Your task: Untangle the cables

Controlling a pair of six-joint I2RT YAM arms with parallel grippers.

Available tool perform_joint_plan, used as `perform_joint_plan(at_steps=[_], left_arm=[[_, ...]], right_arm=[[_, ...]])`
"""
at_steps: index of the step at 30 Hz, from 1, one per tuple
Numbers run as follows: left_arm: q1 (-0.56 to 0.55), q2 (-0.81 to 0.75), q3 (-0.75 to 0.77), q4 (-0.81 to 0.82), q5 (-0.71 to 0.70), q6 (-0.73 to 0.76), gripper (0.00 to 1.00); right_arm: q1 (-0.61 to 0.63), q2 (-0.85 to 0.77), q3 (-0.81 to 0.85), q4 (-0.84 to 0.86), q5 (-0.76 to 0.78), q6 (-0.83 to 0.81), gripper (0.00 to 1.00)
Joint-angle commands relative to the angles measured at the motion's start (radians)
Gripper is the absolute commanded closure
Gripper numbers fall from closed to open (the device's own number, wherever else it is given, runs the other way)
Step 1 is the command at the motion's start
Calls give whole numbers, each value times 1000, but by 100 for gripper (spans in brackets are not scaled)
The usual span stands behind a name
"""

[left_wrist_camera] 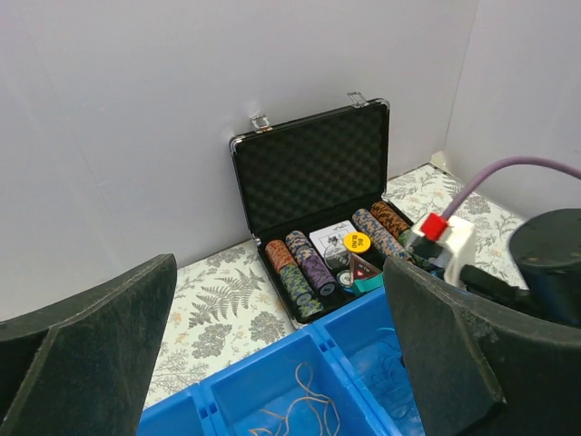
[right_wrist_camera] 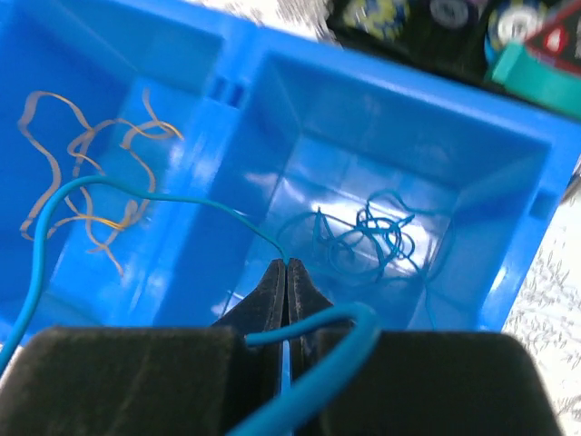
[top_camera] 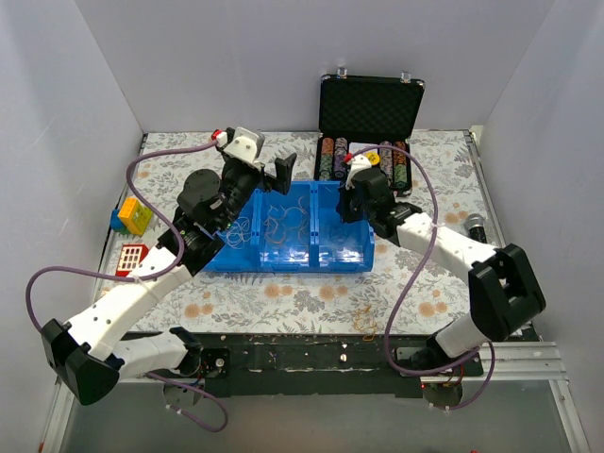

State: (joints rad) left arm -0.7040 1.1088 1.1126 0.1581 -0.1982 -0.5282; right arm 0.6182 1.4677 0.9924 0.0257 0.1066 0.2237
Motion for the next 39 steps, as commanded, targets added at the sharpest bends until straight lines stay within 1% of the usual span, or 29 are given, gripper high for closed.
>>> perform_joint_plan(at_steps=[1, 5, 8, 11, 14, 15, 17, 19, 22, 24, 27, 28, 29, 30, 32, 34, 36, 39], left_arm=[[-2, -38, 0, 12, 40, 28, 2], [-2, -35, 4, 0, 55, 42, 2], [-2, -30, 12, -12, 63, 43, 2], [0, -27, 24, -22, 72, 43, 2], [-2, -26, 32, -25, 85, 48, 2], [-2, -24, 33, -25, 88, 51, 2], [0, -23, 36, -26, 97, 57, 2], [-2, -23, 35, -29, 109, 63, 2], [-2, -20, 26, -52, 140, 62, 2], [-2, -12, 13, -86, 196, 62, 2], [-2, 9, 9, -152, 382, 28, 2], [-2, 17, 7, -213, 449, 19, 2], [-2, 31, 1, -241, 527, 10, 2], [-3, 43, -5, -267, 575, 1, 2], [-6, 81, -20, -275, 609, -41, 2], [-8, 123, -26, -266, 626, -47, 2], [-6, 154, -43, -240, 660, -14, 2], [-9, 175, -82, -223, 744, 103, 2]], right_arm=[[-21, 55, 120, -162, -5, 97, 97], [-23, 72, 160, -222, 27, 127, 75], [-23, 86, 193, -268, 22, 152, 63], [-25, 112, 241, -352, 18, 178, 54], [-25, 120, 261, -434, 19, 216, 51], [-23, 120, 262, -455, 4, 227, 41], [-25, 115, 262, -510, -42, 247, 34], [-23, 97, 247, -556, -85, 264, 32], [-21, 34, 203, -578, -152, 272, 31], [-21, -12, 177, -586, -160, 267, 31], [-23, -21, 190, -659, -130, 256, 32], [-21, -14, 204, -690, -119, 249, 32], [-23, -7, 218, -707, -113, 246, 32], [-21, -7, 222, -710, -111, 241, 32], [-23, -12, 226, -705, -111, 238, 32], [-21, -23, 223, -693, -116, 238, 32], [-17, -39, 215, -681, -122, 238, 32], [-15, -63, 203, -675, -128, 233, 33]])
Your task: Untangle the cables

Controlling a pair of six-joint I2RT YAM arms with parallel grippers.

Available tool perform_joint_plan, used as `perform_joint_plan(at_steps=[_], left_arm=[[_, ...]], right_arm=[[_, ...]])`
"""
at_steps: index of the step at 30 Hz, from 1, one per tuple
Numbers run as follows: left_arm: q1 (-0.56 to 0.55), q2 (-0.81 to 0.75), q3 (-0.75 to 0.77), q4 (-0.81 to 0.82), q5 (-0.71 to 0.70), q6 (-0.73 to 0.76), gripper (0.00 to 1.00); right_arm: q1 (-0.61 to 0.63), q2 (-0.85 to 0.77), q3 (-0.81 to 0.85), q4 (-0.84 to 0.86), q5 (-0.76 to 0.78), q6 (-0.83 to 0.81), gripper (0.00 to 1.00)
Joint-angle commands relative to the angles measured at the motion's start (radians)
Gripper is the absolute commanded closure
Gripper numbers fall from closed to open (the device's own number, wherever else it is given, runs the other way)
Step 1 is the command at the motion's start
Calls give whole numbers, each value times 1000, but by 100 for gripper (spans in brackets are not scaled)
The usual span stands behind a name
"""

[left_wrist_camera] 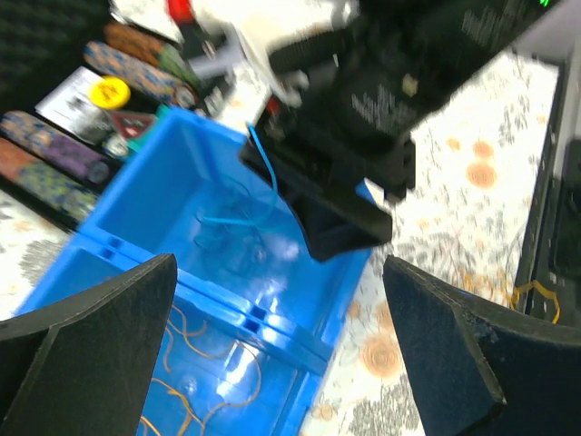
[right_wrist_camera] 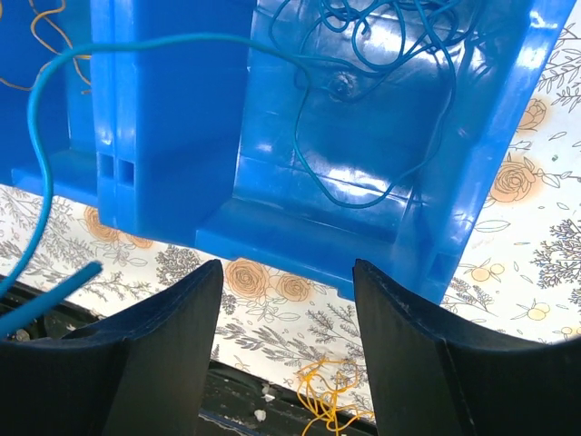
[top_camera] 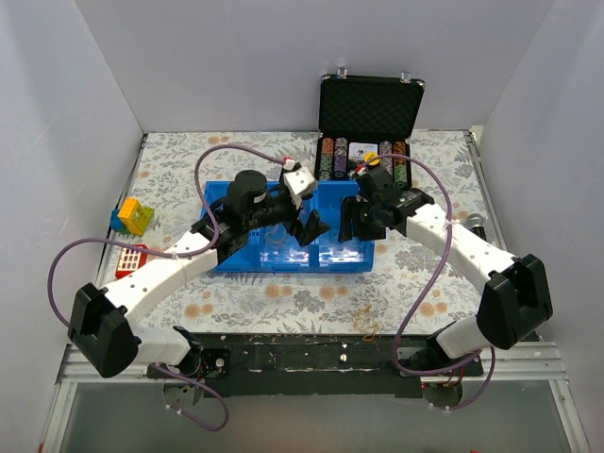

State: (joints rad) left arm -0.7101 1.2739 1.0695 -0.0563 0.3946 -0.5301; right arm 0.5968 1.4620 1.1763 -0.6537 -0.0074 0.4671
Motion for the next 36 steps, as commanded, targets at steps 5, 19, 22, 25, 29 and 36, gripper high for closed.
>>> perform_joint_plan(at_steps=[5, 19, 22, 25, 29, 36], left_arm=[[-2, 87, -42, -24, 194, 257, 2], [-14, 139, -121, 358, 52, 329, 4], [-18, 143, -120, 325, 110, 350, 4], [-35, 151, -121, 317, 138, 392, 9], [-42, 176, -103, 345, 135, 398, 28], [-45, 206, -80, 349, 129, 397, 78]], right_arm=[[11, -72, 8, 3, -31, -22, 35], [12, -85, -18, 26, -72, -51, 37], [12, -86, -15, 32, -83, -51, 37], [12, -80, -9, 35, -94, -53, 37], [12, -74, -7, 34, -101, -56, 37], [12, -80, -10, 32, -105, -65, 37]])
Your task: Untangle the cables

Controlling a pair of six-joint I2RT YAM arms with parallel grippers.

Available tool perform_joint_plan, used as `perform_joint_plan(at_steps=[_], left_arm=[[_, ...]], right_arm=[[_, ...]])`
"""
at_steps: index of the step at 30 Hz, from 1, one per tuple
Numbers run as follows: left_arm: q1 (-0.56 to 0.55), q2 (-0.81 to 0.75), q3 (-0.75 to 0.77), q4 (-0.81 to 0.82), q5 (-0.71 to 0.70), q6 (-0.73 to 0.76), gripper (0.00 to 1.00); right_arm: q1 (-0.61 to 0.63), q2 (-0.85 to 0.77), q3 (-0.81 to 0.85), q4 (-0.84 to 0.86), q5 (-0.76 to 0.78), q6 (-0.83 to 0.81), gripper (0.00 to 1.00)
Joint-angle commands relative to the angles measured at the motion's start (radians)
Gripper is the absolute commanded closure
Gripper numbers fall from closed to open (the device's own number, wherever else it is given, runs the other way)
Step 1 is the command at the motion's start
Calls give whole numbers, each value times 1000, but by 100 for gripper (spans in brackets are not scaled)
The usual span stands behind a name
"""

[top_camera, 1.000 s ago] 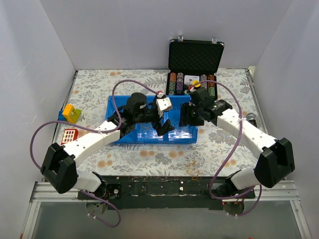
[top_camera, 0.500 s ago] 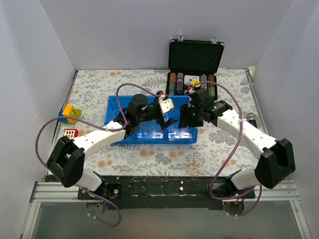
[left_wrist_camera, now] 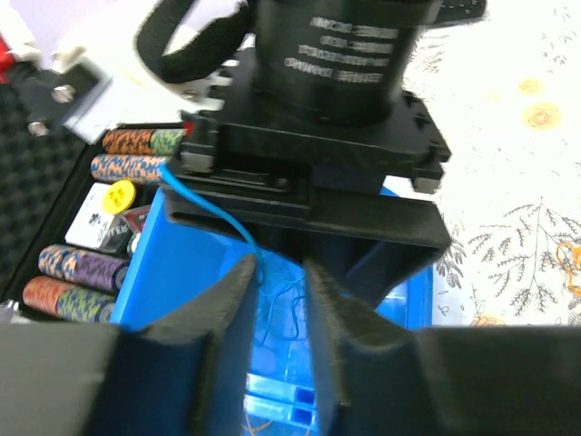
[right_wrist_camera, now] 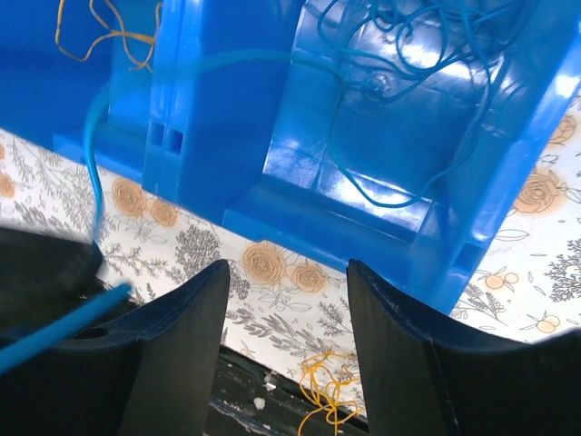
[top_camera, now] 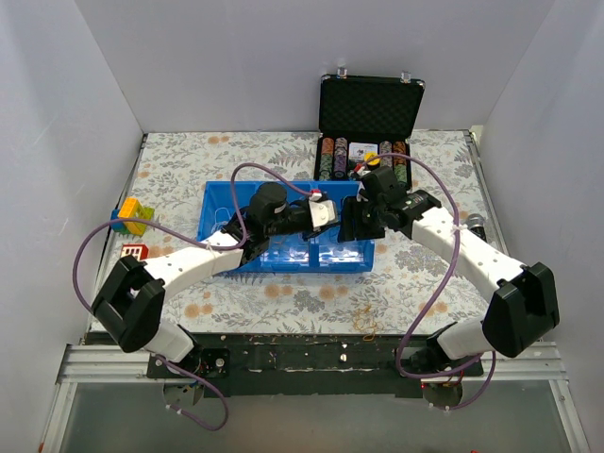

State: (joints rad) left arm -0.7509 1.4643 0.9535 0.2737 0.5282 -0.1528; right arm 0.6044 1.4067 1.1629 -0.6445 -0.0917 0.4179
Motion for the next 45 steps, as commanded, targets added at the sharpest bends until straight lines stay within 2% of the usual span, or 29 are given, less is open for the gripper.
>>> perform_joint_plan(at_steps=[1, 3, 6, 9, 12, 18, 19, 20, 21, 24, 29, 33, 36, 40, 45], left_arm=[[-4, 25, 40, 15, -19, 16, 85], [-4, 44, 44, 15, -63, -5, 95], [-4, 62, 36, 51, -160, -43, 100], [-4, 88, 39, 65, -268, -82, 100], [-4, 105, 41, 50, -300, -80, 100], [-14, 102, 48, -1, -231, -93, 100], [-21, 99, 51, -13, -218, -88, 92], [-24, 94, 59, -28, -209, -85, 73], [-25, 91, 68, -53, -192, -85, 63], [-25, 71, 90, -102, -163, -93, 42], [-27, 24, 128, -154, -171, -128, 29], [-27, -12, 200, -214, -214, -188, 20], [-27, -36, 269, -269, -253, -223, 2], [-25, -77, 335, -364, -284, -226, 2], [-25, -142, 357, -398, -341, -214, 2]], right_arm=[[5, -28, 4, 19, -20, -18, 37], [5, -41, 4, 5, -7, -30, 36], [5, -77, -9, -17, 21, -36, 33], [3, -129, -48, -27, 24, -34, 30], [3, -185, -83, -56, 35, -30, 29], [-14, -276, -74, -124, 127, -28, 26], [-23, -284, -65, -135, 139, -31, 25], [-32, -291, -54, -142, 150, -33, 25], [-40, -295, -46, -149, 158, -36, 25], [-66, -308, -42, -156, 164, -48, 24], [-78, -333, -106, -144, 135, -48, 24], [-75, -380, -227, -97, 14, -39, 24], [-65, -426, -348, -46, -74, -16, 24], [13, -472, -460, 0, -100, 25, 22], [159, -437, -509, 11, -42, 74, 23]])
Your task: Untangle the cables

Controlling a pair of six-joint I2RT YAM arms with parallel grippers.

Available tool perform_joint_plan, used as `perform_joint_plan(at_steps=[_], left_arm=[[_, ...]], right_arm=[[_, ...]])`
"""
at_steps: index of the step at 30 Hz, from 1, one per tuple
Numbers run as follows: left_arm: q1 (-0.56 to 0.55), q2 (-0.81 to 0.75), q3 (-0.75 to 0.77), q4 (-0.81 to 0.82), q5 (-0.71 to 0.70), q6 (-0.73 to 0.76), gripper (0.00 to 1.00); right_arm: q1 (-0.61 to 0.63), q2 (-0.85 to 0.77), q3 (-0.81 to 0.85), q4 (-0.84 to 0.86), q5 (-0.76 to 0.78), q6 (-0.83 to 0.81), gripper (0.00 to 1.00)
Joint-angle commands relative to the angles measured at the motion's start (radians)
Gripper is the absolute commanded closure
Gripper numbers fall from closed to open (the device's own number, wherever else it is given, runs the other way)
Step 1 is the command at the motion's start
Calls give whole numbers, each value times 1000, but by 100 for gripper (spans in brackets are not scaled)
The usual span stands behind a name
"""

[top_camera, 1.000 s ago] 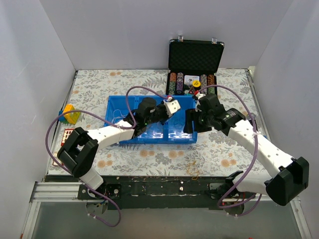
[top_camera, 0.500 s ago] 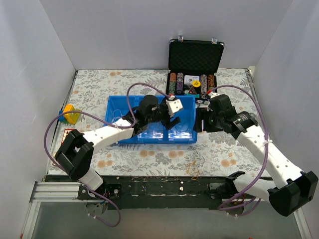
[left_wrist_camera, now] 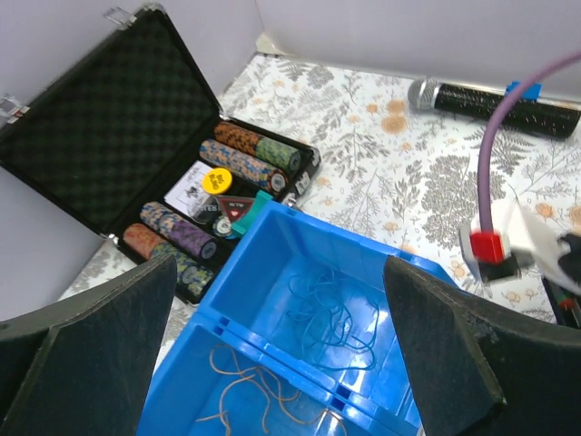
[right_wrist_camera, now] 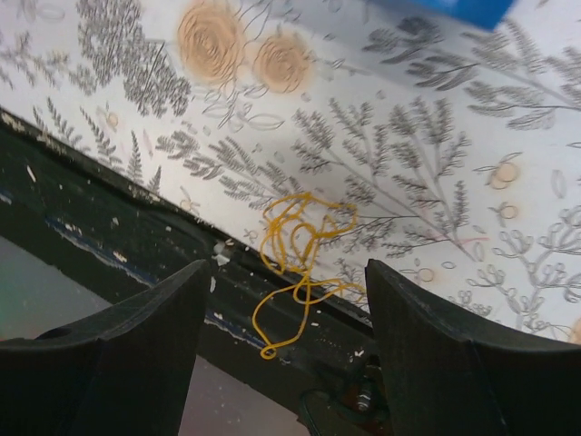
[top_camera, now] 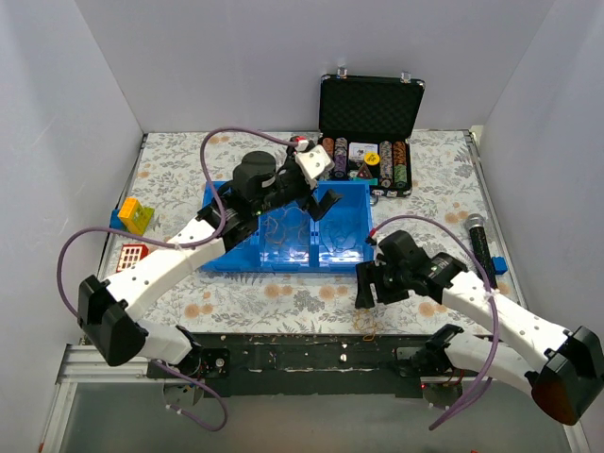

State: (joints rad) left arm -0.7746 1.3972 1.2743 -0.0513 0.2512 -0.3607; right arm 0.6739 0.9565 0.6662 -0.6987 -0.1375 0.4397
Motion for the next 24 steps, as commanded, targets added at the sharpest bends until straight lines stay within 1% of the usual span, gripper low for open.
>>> perform_joint_plan(at_steps=[1, 9, 11, 14, 15, 19, 24], left_arm=[[-2, -85, 40, -82, -75, -3, 2], [-2, -127, 45, -140, -138, 3, 2], [-2, -132, 53, -154, -150, 0, 2], [-2, -141, 66, -159, -164, -4, 2], [-2, -142, 79, -160, -173, -12, 2], [-2, -148, 112, -180, -190, -52, 2], [-2, -191, 74, -159, -217, -64, 2]], right_arm=[[110, 17, -22, 73, 12, 62, 25], [156, 88, -88, 126, 36, 85, 53], [159, 114, -79, 133, 41, 82, 65], [161, 133, -27, 122, 70, 67, 92], [162, 134, 4, 113, 82, 54, 99], [161, 108, 171, 87, 78, 10, 99], [162, 103, 349, 73, 59, -48, 99]])
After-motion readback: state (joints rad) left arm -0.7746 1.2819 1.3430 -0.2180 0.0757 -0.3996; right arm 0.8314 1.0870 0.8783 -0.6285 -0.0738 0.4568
